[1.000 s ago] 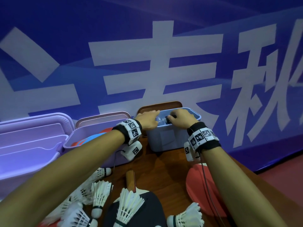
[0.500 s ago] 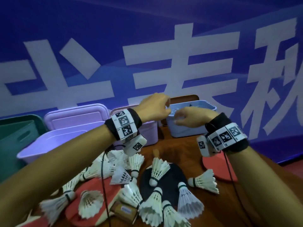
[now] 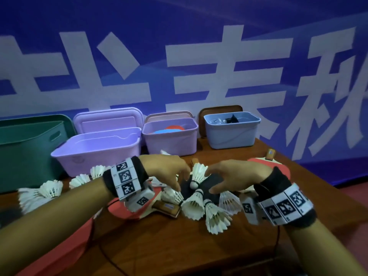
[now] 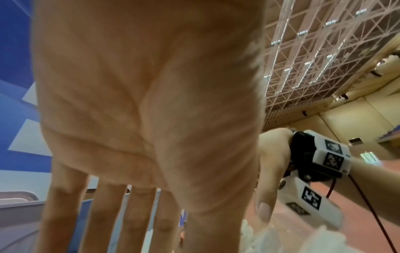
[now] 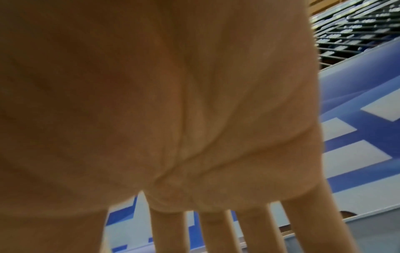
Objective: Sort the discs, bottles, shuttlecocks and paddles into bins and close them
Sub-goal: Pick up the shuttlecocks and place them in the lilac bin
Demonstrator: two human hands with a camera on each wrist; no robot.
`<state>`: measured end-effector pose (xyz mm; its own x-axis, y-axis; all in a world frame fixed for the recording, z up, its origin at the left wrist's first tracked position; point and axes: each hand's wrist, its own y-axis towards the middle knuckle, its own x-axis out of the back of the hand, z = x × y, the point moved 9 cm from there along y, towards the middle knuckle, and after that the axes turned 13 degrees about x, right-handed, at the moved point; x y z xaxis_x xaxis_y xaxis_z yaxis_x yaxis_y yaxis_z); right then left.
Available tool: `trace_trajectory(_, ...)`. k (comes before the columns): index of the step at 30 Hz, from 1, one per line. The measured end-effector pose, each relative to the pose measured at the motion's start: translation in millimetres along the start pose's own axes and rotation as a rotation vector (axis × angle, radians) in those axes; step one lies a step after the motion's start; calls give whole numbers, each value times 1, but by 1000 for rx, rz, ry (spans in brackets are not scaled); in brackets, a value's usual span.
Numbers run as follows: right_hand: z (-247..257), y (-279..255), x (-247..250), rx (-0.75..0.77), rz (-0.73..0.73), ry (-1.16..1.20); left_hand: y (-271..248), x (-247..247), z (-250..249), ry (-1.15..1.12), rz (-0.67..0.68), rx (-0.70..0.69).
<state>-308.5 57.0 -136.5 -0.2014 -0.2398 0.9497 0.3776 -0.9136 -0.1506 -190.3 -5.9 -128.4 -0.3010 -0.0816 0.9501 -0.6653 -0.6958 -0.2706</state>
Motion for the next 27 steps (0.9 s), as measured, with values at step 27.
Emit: trace_trajectory(27, 83, 26, 54, 138, -510, -147, -27, 17, 88, -60, -293, 285)
